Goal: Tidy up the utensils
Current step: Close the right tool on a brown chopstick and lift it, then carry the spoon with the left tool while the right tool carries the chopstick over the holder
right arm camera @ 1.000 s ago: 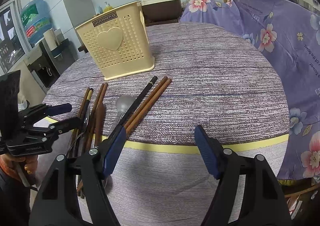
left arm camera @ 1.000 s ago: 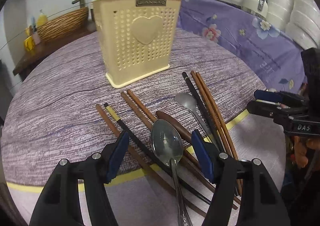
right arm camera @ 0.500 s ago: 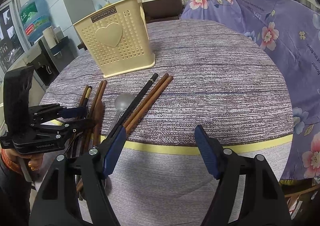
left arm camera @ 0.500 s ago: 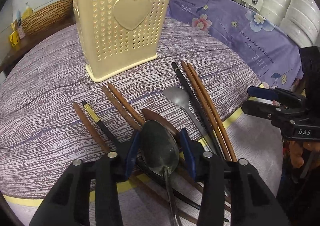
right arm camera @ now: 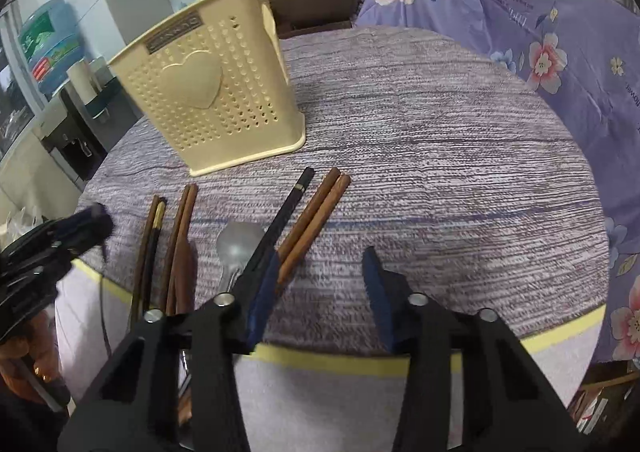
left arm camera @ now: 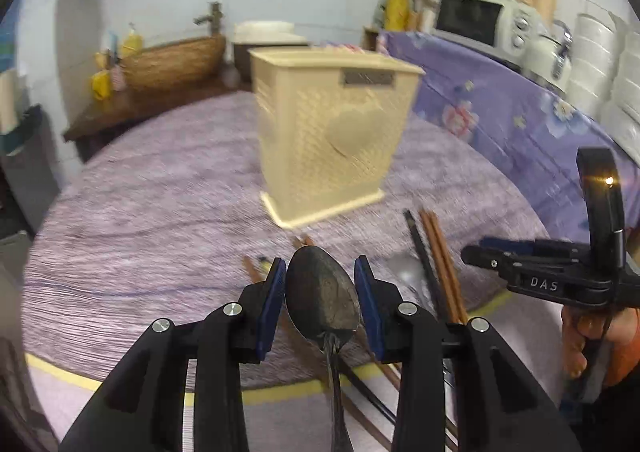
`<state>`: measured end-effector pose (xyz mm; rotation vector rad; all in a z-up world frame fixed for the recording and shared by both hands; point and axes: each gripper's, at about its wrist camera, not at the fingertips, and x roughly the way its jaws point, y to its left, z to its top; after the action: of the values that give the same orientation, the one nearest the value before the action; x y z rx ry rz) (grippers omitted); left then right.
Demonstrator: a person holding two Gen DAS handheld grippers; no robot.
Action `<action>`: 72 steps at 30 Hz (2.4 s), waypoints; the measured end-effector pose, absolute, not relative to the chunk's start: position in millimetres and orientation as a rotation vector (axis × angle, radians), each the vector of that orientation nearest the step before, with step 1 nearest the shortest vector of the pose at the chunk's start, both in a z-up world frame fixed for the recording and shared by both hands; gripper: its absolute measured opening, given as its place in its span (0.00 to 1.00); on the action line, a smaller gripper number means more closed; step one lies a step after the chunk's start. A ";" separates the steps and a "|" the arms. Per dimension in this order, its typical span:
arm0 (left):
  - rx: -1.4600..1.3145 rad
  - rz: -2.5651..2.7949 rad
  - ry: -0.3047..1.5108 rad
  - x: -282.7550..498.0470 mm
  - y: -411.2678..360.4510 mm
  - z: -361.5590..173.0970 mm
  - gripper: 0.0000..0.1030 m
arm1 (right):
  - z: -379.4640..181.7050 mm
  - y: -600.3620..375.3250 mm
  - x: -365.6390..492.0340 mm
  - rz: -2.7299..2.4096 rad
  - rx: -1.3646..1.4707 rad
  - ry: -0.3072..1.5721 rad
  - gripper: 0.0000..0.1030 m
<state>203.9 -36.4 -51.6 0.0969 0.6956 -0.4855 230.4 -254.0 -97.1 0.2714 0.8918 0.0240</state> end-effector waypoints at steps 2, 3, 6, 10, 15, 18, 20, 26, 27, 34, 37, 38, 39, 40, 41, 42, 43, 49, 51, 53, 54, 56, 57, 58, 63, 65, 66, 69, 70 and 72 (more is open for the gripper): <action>0.077 -0.447 0.664 205.1 -29.7 -44.7 0.35 | -103.2 -253.1 240.3 0.006 0.295 0.926 0.28; 0.069 -0.437 0.655 204.4 -28.2 -42.6 0.35 | -105.6 -252.0 243.8 0.003 0.304 0.939 0.27; 0.075 -0.415 0.635 200.1 -27.0 -39.6 0.35 | -105.1 -246.2 250.1 -0.040 0.284 0.942 0.23; 0.072 -0.415 0.637 199.5 -29.4 -39.8 0.35 | -107.3 -244.0 261.5 -0.042 0.303 0.970 0.20; 0.057 -0.406 0.630 198.8 -27.5 -38.3 0.35 | -107.9 -249.9 273.5 -0.068 0.310 0.974 0.16; 0.057 -0.397 0.624 197.9 -25.3 -37.3 0.35 | -109.4 -261.4 277.7 -0.048 0.388 0.988 0.15; 0.047 -0.401 0.624 197.8 -22.9 -36.6 0.34 | -110.9 -264.4 275.5 -0.050 0.387 0.982 0.15; 0.053 -0.407 0.625 197.7 -23.3 -36.7 0.34 | -109.9 -260.7 279.8 -0.086 0.335 0.992 0.15; 0.053 -0.407 0.626 197.8 -24.0 -36.8 0.35 | -109.6 -258.7 281.3 -0.089 0.325 0.991 0.15; 0.058 -0.384 0.630 200.6 -27.9 -36.7 0.34 | -109.1 -252.1 299.0 -0.115 0.325 0.979 0.12; 0.041 -0.373 0.624 201.5 -26.0 -34.2 0.34 | -110.2 -262.0 299.5 -0.091 0.402 0.969 0.10; 0.037 -0.370 0.621 201.7 -25.4 -32.7 0.34 | -110.0 -265.0 298.2 -0.084 0.422 0.964 0.09; 0.034 -0.368 0.617 201.5 -24.6 -31.3 0.34 | -107.6 -267.1 296.2 -0.074 0.432 0.945 0.09; 0.031 -0.365 0.611 201.1 -23.8 -29.4 0.34 | -104.5 -268.2 293.9 -0.060 0.447 0.923 0.09; 0.029 -0.363 0.605 200.7 -23.3 -27.9 0.34 | -100.3 -269.1 291.2 -0.053 0.457 0.905 0.09; 0.027 -0.361 0.599 200.3 -22.8 -26.4 0.34 | -93.4 -270.7 287.7 -0.039 0.469 0.875 0.09; 0.023 -0.358 0.590 199.6 -22.5 -24.0 0.34 | -87.6 -271.3 284.8 -0.020 0.476 0.849 0.09; 0.013 -0.352 0.536 198.8 -19.5 -8.7 0.33 | -35.3 -277.8 253.4 0.096 0.499 0.674 0.08; -0.001 -0.344 0.519 198.7 -17.3 -3.3 0.33 | -11.8 -277.1 237.2 0.127 0.463 0.594 0.08; -0.016 -0.339 0.506 199.0 -16.6 0.9 0.33 | 6.1 -270.9 225.4 0.136 0.407 0.534 0.08; -0.016 -0.335 0.503 198.9 -17.1 1.9 0.33 | 13.5 -269.1 221.4 0.141 0.379 0.509 0.08; -0.010 -0.332 0.503 199.8 -19.3 3.3 0.33 | 25.7 -265.4 215.2 0.156 0.337 0.477 0.07; -0.013 -0.335 0.504 200.6 -20.2 4.3 0.33 | 30.0 -263.0 213.1 0.160 0.320 0.471 0.07; -0.019 -0.336 0.504 200.9 -20.1 5.5 0.33 | 33.4 -262.4 212.2 0.162 0.307 0.465 0.07; -0.048 -0.349 0.504 202.9 -16.4 14.0 0.33 | 41.5 -267.6 209.0 0.182 0.312 0.457 0.07; -0.053 -0.353 0.502 205.1 -15.1 19.1 0.33 | 47.4 -268.3 207.5 0.185 0.303 0.446 0.07; -0.057 -0.354 0.498 206.4 -14.6 23.0 0.33 | 49.8 -268.3 206.6 0.188 0.301 0.441 0.07; -0.072 -0.377 0.490 210.2 -14.5 36.8 0.33 | 65.4 -268.4 205.0 0.207 0.284 0.418 0.01; -0.072 -0.386 0.482 211.3 -15.6 44.4 0.33 | 73.7 -268.5 205.1 0.212 0.277 0.405 0.01; -0.064 -0.402 0.458 212.2 -19.0 59.4 0.33 | 87.1 -266.3 206.5 0.221 0.259 0.386 0.01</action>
<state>212.2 -19.0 59.4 -0.0641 0.4584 -0.4025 206.5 -266.3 87.1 0.2591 0.3862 0.2206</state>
